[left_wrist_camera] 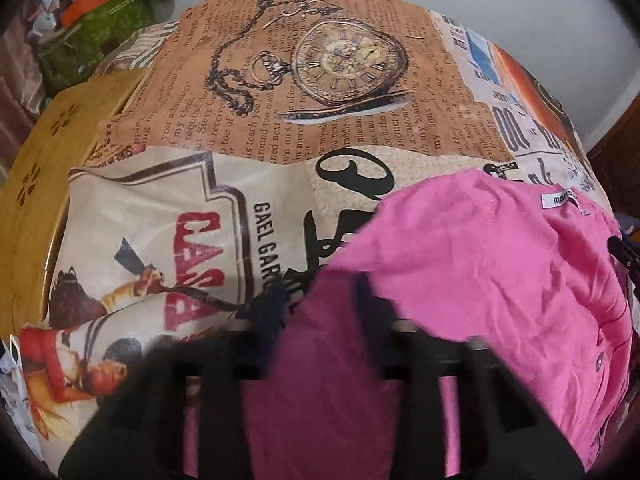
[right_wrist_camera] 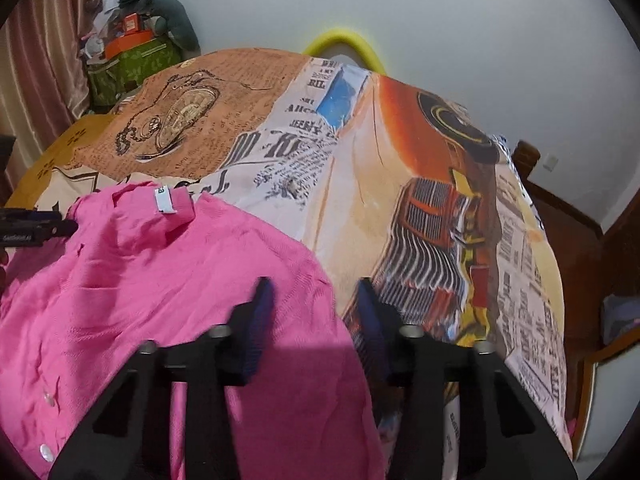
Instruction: Fold small clothes
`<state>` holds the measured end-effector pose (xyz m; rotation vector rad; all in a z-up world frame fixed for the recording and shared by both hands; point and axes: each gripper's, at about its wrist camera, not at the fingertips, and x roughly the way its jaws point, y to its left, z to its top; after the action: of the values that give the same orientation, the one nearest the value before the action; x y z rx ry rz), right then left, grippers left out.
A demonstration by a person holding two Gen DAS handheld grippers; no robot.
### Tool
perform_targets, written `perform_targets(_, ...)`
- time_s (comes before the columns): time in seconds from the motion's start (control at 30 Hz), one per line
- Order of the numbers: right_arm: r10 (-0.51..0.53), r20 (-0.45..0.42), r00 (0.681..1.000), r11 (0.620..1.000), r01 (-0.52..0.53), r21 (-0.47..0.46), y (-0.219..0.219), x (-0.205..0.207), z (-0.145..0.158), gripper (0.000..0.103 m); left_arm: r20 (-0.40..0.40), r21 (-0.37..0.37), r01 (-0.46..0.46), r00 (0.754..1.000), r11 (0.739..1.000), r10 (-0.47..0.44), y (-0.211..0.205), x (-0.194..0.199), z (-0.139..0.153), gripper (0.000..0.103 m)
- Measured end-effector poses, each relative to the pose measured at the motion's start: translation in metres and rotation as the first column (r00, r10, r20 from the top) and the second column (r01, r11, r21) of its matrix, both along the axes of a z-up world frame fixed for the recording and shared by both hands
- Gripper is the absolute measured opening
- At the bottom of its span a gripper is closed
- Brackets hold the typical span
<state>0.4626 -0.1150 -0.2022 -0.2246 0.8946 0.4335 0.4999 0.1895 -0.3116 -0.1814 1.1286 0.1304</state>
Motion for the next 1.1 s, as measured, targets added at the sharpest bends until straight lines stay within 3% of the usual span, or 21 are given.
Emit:
perform_targets(0.03,0.017,-0.004,1.000,1.000,-0.017,-0.001,0.001,0.001,0.001,0.007,-0.015,0.025,-0.002,1.000,1.000,0.002,-0.001,0.000,-0.001,0.005)
perform_targets(0.07,0.027,-0.009,1.000,1.000,-0.027,-0.001,0.002,0.002,0.001,0.005,-0.018,0.037,0.001,1.000,0.999,-0.001,-0.002,0.001,-0.002,0.005)
perform_targets(0.23,0.010,0.009,1.000,1.000,-0.009,-0.027,-0.005,0.012,0.007,0.004,-0.015,0.160,-0.032,0.999,0.987,0.035,0.008,-0.001,0.002,0.005)
perform_targets(0.33,-0.054,0.000,0.999,0.998,0.054,-0.013,-0.020,0.026,0.009,0.004,-0.024,0.158,-0.067,0.997,0.985,0.072,0.021,0.000,-0.001,0.006)
perform_targets(0.4,-0.061,-0.013,0.998,0.998,0.061,-0.009,-0.025,0.028,0.008,0.004,-0.013,0.130,-0.084,0.996,0.988,0.086,0.025,-0.003,0.002,0.012)
perform_targets(0.47,-0.057,-0.018,0.998,0.998,0.057,-0.019,-0.026,0.023,0.009,0.004,-0.005,0.120,-0.090,0.996,0.989,0.091,0.025,-0.009,0.008,0.032)
perform_targets(0.53,-0.051,-0.021,0.998,0.999,0.050,-0.010,-0.027,0.013,0.015,0.005,0.028,0.133,-0.085,0.996,0.987,0.082,0.024,-0.022,0.022,0.044)
perform_targets(0.6,-0.044,-0.024,0.999,0.999,0.044,0.021,-0.028,0.003,0.025,0.010,0.050,0.152,-0.077,0.996,0.985,0.070,0.021,-0.035,0.034,0.052)
perform_targets(0.77,-0.025,0.023,0.999,0.996,0.023,0.090,-0.025,-0.030,0.057,0.041,0.097,0.181,-0.064,0.994,0.981,0.047,0.026,-0.079,0.070,0.065)
perform_targets(0.93,0.003,0.062,0.998,0.991,-0.011,0.130,-0.011,-0.063,0.088,0.045,0.127,0.204,-0.056,0.991,0.977,0.031,0.042,-0.143,0.103,0.075)
perform_targets(1.1,0.047,0.117,0.992,0.986,-0.065,0.152,0.011,-0.098,0.114,0.057,0.144,0.217,-0.109,0.986,0.970,0.079,0.070,-0.208,0.120,0.078)
